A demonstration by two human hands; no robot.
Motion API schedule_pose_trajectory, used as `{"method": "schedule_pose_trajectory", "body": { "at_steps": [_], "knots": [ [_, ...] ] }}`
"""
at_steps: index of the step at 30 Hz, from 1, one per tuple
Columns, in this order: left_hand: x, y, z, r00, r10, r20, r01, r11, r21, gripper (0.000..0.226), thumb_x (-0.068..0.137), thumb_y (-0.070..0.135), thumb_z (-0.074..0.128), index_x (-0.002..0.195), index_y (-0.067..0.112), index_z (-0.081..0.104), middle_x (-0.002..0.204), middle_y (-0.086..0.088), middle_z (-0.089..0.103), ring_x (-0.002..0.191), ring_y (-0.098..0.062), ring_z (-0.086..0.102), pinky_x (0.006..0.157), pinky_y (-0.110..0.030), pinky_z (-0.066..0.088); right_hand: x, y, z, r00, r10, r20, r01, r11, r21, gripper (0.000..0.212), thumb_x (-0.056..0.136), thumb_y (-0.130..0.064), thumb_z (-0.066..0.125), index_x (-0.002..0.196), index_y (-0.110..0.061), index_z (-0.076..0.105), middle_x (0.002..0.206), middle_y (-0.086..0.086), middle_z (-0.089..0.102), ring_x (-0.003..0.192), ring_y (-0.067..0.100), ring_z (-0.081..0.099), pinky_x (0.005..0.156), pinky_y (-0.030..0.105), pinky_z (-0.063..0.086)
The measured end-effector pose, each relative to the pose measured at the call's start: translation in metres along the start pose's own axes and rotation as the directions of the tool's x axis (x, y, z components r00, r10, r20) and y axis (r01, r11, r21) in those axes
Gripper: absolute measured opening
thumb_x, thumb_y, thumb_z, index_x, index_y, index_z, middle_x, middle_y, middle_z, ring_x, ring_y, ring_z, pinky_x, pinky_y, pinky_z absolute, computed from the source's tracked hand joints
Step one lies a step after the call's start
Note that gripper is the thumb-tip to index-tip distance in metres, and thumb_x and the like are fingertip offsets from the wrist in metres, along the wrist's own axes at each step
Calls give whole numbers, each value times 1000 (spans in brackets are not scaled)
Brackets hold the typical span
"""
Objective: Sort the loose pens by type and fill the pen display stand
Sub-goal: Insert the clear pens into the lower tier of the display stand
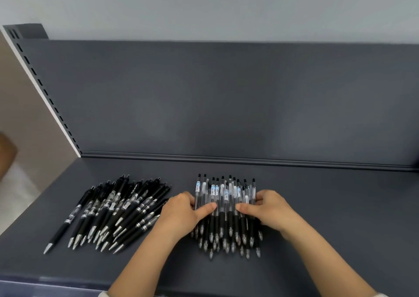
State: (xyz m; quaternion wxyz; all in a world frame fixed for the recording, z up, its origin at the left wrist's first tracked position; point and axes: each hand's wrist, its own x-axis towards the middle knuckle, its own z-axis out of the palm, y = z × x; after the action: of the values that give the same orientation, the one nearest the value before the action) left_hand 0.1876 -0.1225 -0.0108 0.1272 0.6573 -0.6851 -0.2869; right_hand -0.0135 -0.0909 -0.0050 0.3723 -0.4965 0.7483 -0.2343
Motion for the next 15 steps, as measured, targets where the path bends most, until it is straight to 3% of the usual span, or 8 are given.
{"method": "schedule_pose_trajectory", "body": {
  "at_steps": [3, 7, 9, 11, 15],
  "knots": [
    [-1, 1, 1, 1000, 21, -17, -22, 1000, -22, 50, 77, 63, 58, 90, 16, 51, 79, 2, 58, 67, -10, 54, 62, -25, 45, -3, 0, 1, 1000, -29, -8, 29, 999, 22, 45, 76, -43, 72, 105, -14, 54, 90, -8, 52, 86, 11, 51, 83, 28, 47],
    [0, -3, -2, 999, 17, -32, -22, 988, -154, 41, 79, 54, 63, 98, 19, 53, 87, 8, 57, 80, -7, 56, 71, -25, 46, -4, 3, 3, 999, -42, -8, 43, 997, 64, 34, 76, -42, 73, 88, -18, 53, 85, -8, 53, 85, 12, 55, 77, 31, 51],
    [2, -8, -3, 1000, -1, -19, -3, 983, -184, 49, 80, 51, 63, 115, 18, 54, 96, 6, 58, 91, -12, 56, 78, -24, 43, -5, 3, 2, 998, -54, -17, 55, 996, 65, 26, 79, -37, 71, 83, -21, 52, 83, -8, 52, 79, 10, 53, 70, 26, 46],
    [3, -11, -4, 1000, 0, -12, -2, 980, -201, 54, 82, 47, 63, 125, 15, 52, 100, 4, 56, 95, -13, 54, 82, -23, 41, -5, 3, 1, 998, -64, -26, 66, 996, 62, 22, 80, -33, 70, 90, -20, 55, 84, -6, 55, 78, 9, 55, 65, 24, 44],
    [2, -13, -5, 1000, 19, 5, -17, 980, -198, 52, 85, 41, 63, 128, 16, 51, 109, 3, 58, 95, -12, 55, 83, -24, 41, -4, 5, -1, 1000, -30, 7, 29, 990, 140, 26, 82, -25, 66, 105, -15, 58, 101, 3, 64, 90, 17, 61, 75, 31, 49]
  ]
}}
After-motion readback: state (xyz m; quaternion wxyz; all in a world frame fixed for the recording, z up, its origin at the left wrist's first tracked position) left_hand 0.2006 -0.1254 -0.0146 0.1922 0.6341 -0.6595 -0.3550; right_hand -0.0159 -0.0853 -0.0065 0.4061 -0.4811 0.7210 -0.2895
